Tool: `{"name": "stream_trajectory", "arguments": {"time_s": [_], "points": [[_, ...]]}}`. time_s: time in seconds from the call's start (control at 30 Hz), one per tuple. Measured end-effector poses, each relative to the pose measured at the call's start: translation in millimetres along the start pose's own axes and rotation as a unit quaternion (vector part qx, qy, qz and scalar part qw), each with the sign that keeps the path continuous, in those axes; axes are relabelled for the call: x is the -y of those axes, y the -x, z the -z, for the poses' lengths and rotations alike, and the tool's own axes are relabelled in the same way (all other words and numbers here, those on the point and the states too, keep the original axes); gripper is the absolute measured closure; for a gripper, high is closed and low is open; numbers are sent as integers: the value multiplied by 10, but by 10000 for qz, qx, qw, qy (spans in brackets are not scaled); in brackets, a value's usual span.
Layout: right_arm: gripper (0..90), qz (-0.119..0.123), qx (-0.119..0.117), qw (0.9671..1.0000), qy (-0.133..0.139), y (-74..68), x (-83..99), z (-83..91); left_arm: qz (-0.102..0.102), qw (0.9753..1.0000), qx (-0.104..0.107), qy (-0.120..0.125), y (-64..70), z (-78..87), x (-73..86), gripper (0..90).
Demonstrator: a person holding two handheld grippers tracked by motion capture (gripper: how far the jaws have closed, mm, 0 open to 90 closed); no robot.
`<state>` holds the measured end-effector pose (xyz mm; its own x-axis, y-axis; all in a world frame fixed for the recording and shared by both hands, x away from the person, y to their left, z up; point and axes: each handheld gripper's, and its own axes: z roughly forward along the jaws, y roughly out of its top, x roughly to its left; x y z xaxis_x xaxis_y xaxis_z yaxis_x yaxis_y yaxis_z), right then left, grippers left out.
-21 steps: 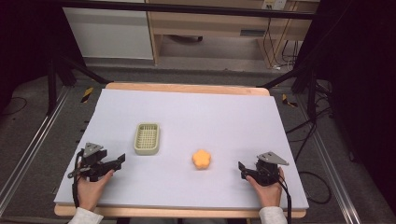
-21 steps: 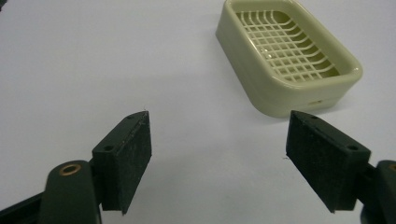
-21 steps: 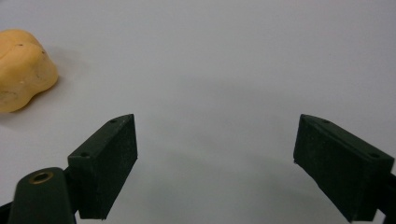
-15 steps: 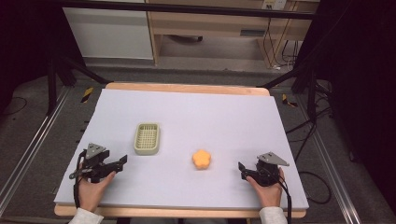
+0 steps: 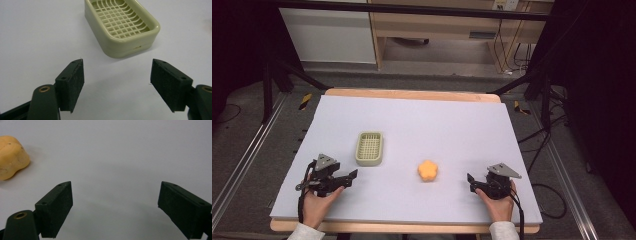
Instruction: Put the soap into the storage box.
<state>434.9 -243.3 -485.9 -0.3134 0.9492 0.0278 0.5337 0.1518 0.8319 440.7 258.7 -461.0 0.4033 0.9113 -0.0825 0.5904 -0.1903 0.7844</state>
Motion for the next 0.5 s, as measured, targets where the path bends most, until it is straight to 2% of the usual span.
{"name": "stream_trajectory", "arguments": {"time_s": [0.07, 0.33, 0.5], "points": [[130, 1, -5, 10000, -5, 2, 1, -2, 93, 9999, 137, 7, 8, -5, -10, 269], [129, -2, -10, 10000, -25, 9, 7, -7, 53, 9998, 183, 19, 48, 0, -44, 269], [122, -14, 31, 10000, 21, 4, 11, 3, -80, 9998, 188, 64, 105, 6, -86, 266]]}}
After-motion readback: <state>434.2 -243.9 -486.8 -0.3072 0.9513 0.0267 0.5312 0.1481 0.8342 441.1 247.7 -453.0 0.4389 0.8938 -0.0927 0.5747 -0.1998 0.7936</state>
